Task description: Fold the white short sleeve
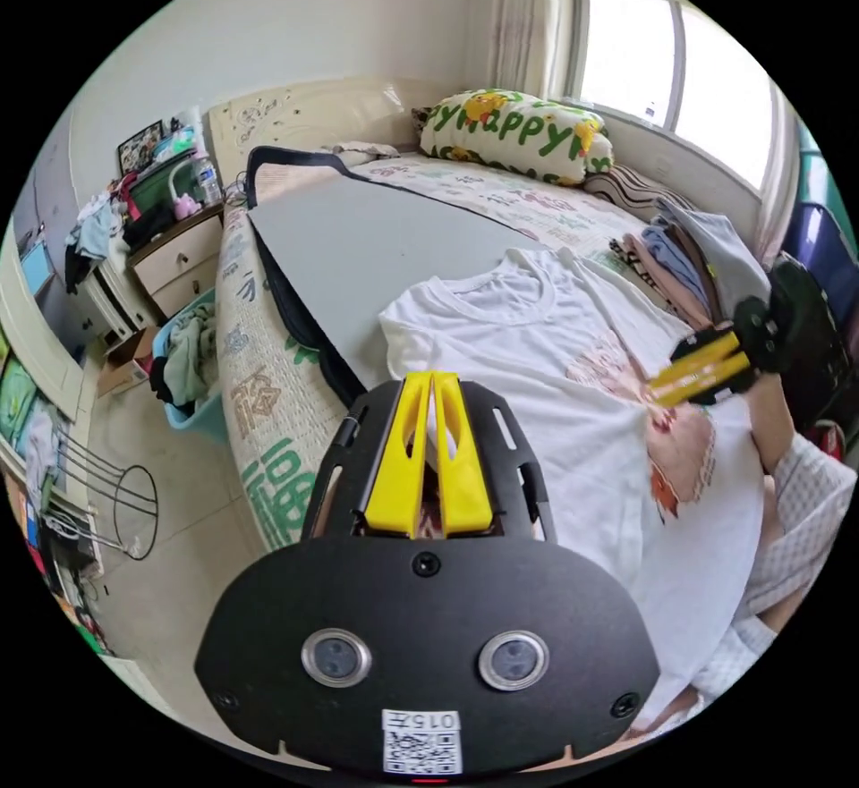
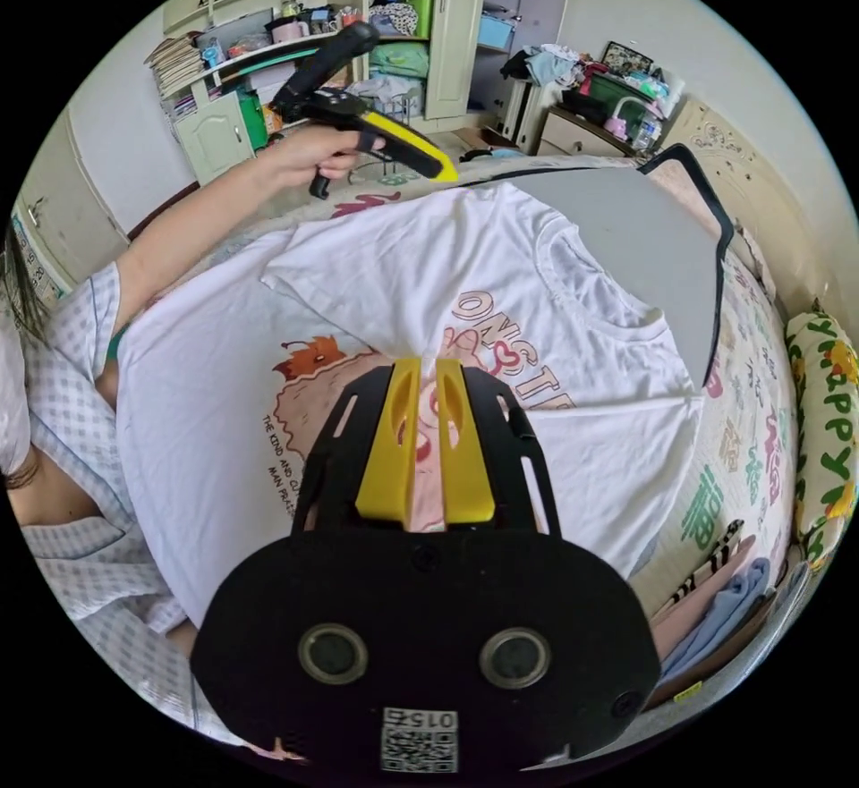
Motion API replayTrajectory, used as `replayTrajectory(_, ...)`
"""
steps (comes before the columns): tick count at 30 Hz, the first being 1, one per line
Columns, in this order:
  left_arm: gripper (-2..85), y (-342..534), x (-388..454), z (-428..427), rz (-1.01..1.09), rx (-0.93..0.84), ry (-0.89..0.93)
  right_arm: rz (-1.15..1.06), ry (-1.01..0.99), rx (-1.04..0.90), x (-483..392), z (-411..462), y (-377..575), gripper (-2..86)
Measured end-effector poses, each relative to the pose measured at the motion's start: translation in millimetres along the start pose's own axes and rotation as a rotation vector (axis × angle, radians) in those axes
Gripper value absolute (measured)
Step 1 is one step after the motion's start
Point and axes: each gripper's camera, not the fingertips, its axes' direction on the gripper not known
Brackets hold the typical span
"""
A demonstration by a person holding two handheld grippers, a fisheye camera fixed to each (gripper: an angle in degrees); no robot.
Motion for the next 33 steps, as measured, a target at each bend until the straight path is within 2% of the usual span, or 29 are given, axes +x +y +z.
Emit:
replayTrajectory(2,-0.7,24.4,15.6,-13.1,0.049,-0.037,0.008,-0.018,-0.070,0.049,-6.8,-10.7,-4.3,5.8)
replayTrajectory(5,-0.7,74.4,40.2,-31.6,0.109,0.000,-0.005,-0.113,-0.170,0.066,-39.6,-16.2,-22.0,6.5)
replayTrajectory(9,-0.3,133.3,45.2,-35.5,0.061,0.201,0.005,-0.264,-0.122,0.020,-102.1,1.3,-52.6,6.7)
replayTrajectory(12,1.0,133.3,49.6,-37.3,0.084,0.219,0.007,-0.310,-0.043,-0.034,-129.2,24.8,-69.1,6.9)
replayTrajectory(16,4.5,129.0,65.1,-18.8,0.143,0.119,-0.073,-0.271,-0.033,-0.109,-133.5,50.0,-79.5,5.2)
replayTrajectory(18,3.2,124.6,70.8,-4.7,0.170,0.047,-0.073,-0.245,-0.089,-0.138,-131.1,57.0,-80.2,2.1)
replayTrajectory(30,0.0,134.6,68.8,-3.0,0.140,0.028,-0.089,-0.219,-0.115,-0.155,-130.6,48.5,-64.8,-0.3)
replayTrajectory(33,0.0,134.5,72.2,-0.9,0.146,0.026,-0.103,-0.146,-0.072,-0.101,-108.4,30.8,-56.3,1.3)
